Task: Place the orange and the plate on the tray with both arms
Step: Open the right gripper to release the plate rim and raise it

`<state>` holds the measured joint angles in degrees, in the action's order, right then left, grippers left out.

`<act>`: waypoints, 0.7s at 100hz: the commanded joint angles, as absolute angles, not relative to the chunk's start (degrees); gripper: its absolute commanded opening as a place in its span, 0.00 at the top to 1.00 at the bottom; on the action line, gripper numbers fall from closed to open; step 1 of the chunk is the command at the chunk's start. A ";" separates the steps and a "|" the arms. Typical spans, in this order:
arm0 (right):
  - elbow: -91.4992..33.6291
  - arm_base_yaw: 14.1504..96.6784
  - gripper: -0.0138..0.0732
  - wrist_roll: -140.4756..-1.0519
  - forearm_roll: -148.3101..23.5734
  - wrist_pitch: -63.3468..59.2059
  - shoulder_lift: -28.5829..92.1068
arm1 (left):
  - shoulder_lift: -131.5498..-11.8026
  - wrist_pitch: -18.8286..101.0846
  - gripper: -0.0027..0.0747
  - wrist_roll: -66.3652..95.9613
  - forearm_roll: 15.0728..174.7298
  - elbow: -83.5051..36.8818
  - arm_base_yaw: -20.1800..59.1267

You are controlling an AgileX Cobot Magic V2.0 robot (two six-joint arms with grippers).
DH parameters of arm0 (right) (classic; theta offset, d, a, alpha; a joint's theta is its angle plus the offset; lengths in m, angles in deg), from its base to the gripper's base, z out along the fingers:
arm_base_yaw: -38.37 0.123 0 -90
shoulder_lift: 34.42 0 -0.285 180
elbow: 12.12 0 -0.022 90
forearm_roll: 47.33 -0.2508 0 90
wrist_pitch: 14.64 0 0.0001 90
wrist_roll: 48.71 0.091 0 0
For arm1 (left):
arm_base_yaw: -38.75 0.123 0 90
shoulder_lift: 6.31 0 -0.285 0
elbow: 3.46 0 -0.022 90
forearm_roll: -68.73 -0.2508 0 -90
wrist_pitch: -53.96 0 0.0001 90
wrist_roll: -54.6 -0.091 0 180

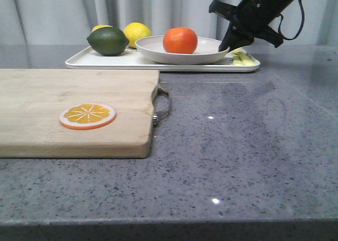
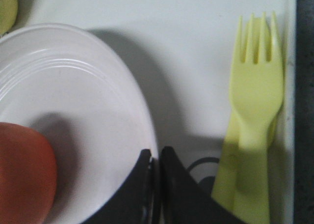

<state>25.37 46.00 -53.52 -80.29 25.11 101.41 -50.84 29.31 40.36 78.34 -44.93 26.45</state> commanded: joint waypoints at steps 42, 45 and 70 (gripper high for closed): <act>27.55 45.80 0.87 -54.01 -82.33 22.27 97.69 | -50.66 33.89 0.17 40.88 79.10 -43.42 26.47; 27.55 45.80 0.82 -54.01 -82.33 22.27 97.69 | -50.66 33.89 0.17 40.88 79.10 -43.42 26.47; 27.55 45.80 0.38 -54.01 -82.57 21.61 97.69 | -50.66 33.89 0.17 40.88 79.10 -43.42 26.47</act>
